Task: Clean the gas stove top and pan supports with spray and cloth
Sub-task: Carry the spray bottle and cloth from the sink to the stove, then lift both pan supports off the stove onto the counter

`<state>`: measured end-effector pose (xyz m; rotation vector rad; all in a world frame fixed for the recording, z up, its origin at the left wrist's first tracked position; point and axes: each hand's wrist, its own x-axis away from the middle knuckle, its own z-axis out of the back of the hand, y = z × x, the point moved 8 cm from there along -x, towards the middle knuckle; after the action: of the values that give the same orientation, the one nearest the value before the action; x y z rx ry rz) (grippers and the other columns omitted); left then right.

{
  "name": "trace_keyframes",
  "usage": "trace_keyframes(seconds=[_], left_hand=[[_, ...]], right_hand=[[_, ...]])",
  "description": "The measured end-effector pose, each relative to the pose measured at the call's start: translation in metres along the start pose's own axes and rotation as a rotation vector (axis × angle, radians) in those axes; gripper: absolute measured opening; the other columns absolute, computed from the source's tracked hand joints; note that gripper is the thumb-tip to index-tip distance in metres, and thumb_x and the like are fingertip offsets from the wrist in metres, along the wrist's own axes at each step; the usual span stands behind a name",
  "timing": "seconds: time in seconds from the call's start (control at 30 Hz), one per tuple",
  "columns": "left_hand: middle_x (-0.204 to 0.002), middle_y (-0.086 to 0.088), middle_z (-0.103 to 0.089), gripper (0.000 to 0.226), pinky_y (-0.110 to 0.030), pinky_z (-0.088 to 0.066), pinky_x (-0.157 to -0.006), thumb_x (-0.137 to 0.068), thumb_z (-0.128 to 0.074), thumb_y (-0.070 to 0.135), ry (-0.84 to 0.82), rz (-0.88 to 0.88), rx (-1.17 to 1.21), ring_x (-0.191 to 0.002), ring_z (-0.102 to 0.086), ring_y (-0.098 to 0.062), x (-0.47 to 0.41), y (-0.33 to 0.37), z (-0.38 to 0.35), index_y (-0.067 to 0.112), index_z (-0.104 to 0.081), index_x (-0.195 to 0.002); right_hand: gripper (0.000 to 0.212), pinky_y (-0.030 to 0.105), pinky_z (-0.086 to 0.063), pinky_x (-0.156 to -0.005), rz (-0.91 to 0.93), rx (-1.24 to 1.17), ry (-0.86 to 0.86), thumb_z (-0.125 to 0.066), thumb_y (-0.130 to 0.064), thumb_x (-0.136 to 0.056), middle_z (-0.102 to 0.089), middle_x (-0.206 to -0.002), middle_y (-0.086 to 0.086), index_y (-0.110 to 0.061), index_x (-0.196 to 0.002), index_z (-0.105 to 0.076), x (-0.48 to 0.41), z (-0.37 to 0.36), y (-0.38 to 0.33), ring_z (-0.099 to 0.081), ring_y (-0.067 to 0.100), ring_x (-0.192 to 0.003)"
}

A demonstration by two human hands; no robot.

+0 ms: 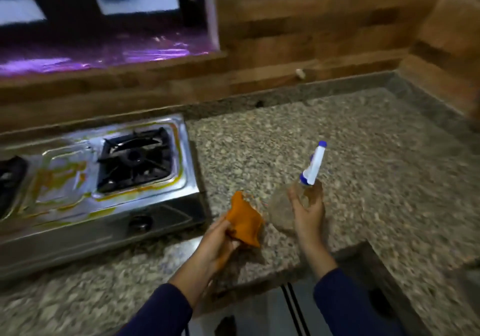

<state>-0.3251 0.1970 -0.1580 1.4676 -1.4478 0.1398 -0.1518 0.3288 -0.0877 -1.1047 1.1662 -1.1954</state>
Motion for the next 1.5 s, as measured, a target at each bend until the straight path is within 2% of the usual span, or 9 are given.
trace_keyframes(seconds=[0.07, 0.23, 0.43, 0.63, 0.9, 1.03, 1.13, 1.3, 1.5], left_hand=[[-0.108, -0.016, -0.068, 0.051, -0.041, -0.061, -0.062, -0.088, -0.032, -0.010, -0.005, 0.026, 0.067, -0.092, -0.065, -0.030, -0.013, 0.011, 0.013, 0.008, -0.054, -0.130], [-0.117, -0.019, -0.059, 0.058, -0.045, -0.059, -0.055, -0.089, -0.027, -0.013, -0.033, 0.122, 0.160, -0.100, -0.060, -0.038, -0.020, 0.004, 0.027, 0.015, -0.046, -0.135], [-0.127, -0.022, -0.056, 0.052, -0.041, -0.058, -0.051, -0.087, -0.028, -0.007, 0.085, 0.190, 0.126, -0.097, -0.060, -0.037, -0.027, -0.014, 0.054, 0.008, -0.046, -0.133], [-0.094, -0.014, -0.063, 0.024, -0.041, -0.059, -0.067, -0.090, -0.047, 0.006, 0.277, 0.050, -0.398, -0.080, -0.061, -0.029, -0.017, -0.004, 0.083, 0.007, -0.057, -0.111], [-0.138, -0.004, -0.041, 0.068, -0.035, -0.042, -0.087, -0.089, -0.054, 0.046, 0.426, -0.341, -1.602, -0.121, -0.041, -0.027, 0.023, 0.010, 0.073, 0.026, -0.028, -0.149], [-0.135, -0.004, -0.048, 0.065, -0.038, -0.047, -0.088, -0.088, -0.056, 0.044, 0.308, -0.357, -1.449, -0.118, -0.047, -0.026, 0.026, 0.011, 0.081, 0.024, -0.037, -0.147], [-0.137, -0.001, -0.053, 0.054, -0.039, -0.046, -0.099, -0.087, -0.053, 0.042, 0.347, -0.586, -1.285, -0.125, -0.049, -0.021, 0.056, 0.050, 0.082, 0.020, -0.054, -0.136], [-0.142, -0.002, -0.052, 0.049, -0.041, -0.041, -0.104, -0.087, -0.053, 0.030, 0.622, -0.966, -1.416, -0.131, -0.046, -0.022, 0.123, 0.128, 0.104, 0.017, -0.057, -0.134], [-0.145, -0.005, -0.051, 0.058, -0.048, -0.043, -0.105, -0.083, -0.049, 0.035, 0.622, -0.895, -1.777, -0.134, -0.047, -0.026, 0.132, 0.162, 0.159, 0.015, -0.055, -0.137]], right_hand=[[0.044, 0.034, -0.048, -0.097, 0.010, 0.046, -0.073, -0.066, -0.022, -0.093, -0.060, -0.125, -0.002, -0.024, -0.133, -0.048, -0.006, -0.039, 0.009, -0.056, 0.018, -0.120], [0.043, 0.000, -0.044, -0.067, 0.028, 0.168, -0.149, -0.061, -0.023, -0.096, -0.056, -0.106, -0.025, -0.027, -0.135, -0.044, -0.006, -0.066, 0.011, -0.056, -0.008, -0.094], [0.051, 0.008, -0.045, -0.071, 0.023, 0.338, -0.119, -0.059, -0.027, -0.096, -0.044, -0.130, -0.006, -0.023, -0.142, -0.037, 0.020, -0.046, 0.033, -0.054, 0.009, -0.108], [0.069, 0.039, -0.047, -0.094, 0.018, 0.437, -0.143, -0.063, -0.022, -0.093, -0.040, -0.142, 0.004, -0.024, -0.149, -0.024, 0.053, -0.039, 0.052, -0.045, 0.017, -0.122], [0.072, 0.039, -0.050, -0.088, -0.053, 0.385, -0.235, -0.066, -0.013, -0.088, -0.048, -0.124, -0.001, -0.022, -0.146, -0.024, 0.049, -0.036, 0.054, -0.053, 0.018, -0.110], [0.068, 0.043, -0.056, -0.072, -0.238, 0.299, -0.289, -0.065, -0.015, -0.091, -0.058, -0.105, 0.004, -0.034, -0.139, -0.021, 0.065, -0.041, 0.065, -0.063, 0.023, -0.091], [0.046, 0.035, -0.051, -0.063, -0.284, 0.255, -0.414, -0.061, -0.016, -0.095, -0.061, -0.095, 0.004, -0.025, -0.132, -0.034, 0.076, -0.074, 0.049, -0.064, 0.023, -0.081], [0.011, 0.032, -0.049, -0.068, 0.186, 0.252, -0.593, -0.062, -0.019, -0.094, -0.061, -0.084, -0.003, -0.023, -0.104, -0.063, 0.069, -0.179, -0.045, -0.059, 0.013, -0.077], [0.025, 0.039, -0.047, -0.090, 0.581, 0.589, -0.642, -0.061, -0.025, -0.093, -0.060, -0.112, 0.012, -0.010, -0.113, -0.067, 0.066, -0.299, -0.101, -0.055, 0.029, -0.108]])
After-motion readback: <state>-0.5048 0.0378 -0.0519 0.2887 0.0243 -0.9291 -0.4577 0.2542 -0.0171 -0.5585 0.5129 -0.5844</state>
